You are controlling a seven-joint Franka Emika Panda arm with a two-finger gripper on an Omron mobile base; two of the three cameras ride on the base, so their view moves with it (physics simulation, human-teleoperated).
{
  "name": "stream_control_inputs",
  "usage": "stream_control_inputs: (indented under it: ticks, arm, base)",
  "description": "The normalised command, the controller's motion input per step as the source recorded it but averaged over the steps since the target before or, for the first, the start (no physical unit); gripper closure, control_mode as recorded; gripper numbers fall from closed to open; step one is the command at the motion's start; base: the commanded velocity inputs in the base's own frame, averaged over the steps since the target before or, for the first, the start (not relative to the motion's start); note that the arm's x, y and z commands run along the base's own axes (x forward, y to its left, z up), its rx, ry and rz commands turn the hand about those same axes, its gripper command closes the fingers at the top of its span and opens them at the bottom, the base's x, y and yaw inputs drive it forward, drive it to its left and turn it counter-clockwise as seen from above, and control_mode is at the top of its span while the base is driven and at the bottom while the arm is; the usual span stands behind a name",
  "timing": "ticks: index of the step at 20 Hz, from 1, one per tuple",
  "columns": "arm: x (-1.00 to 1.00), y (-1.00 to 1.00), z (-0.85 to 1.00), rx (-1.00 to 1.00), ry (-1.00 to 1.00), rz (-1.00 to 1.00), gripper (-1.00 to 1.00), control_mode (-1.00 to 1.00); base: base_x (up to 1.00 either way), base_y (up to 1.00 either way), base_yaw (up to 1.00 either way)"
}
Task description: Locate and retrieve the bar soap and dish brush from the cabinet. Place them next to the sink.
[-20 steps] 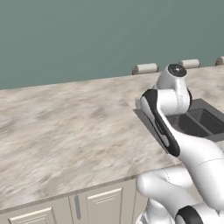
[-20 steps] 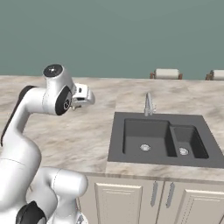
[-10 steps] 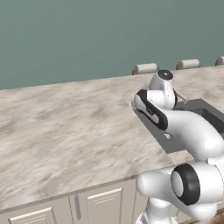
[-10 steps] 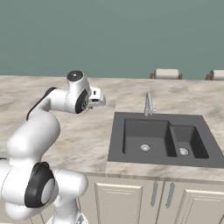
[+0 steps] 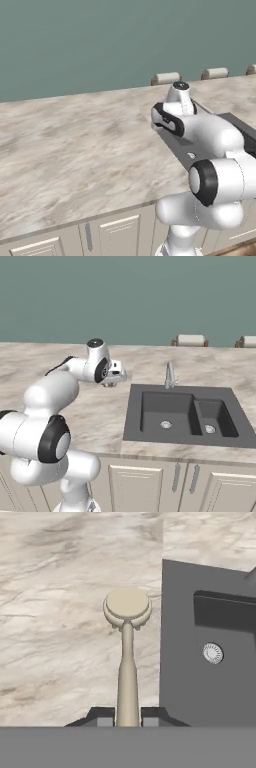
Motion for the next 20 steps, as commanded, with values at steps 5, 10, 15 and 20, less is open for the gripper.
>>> stream_control_inputs:
  ticks: [5,10,15,20]
  arm:
    - [0.0,-0.03,-0.53,0.0,0.09,-0.02,1.0,-1.0]
    - [0.06,-0.06,-0.51,0.0,0.0,-0.05,1.0,-1.0]
    - [0.1,-0.02,-0.41,0.0,-0.06,-0.04,1.0,-1.0]
    - [0.09,0.0,-0.39,0.0,-0.11,-0.03,1.0,-1.0]
  base:
    - [0.0,0.0,0.0]
    - [0.0,0.0,0.0]
    - [0.0,0.0,0.0]
    - [0.0,0.0,0.0]
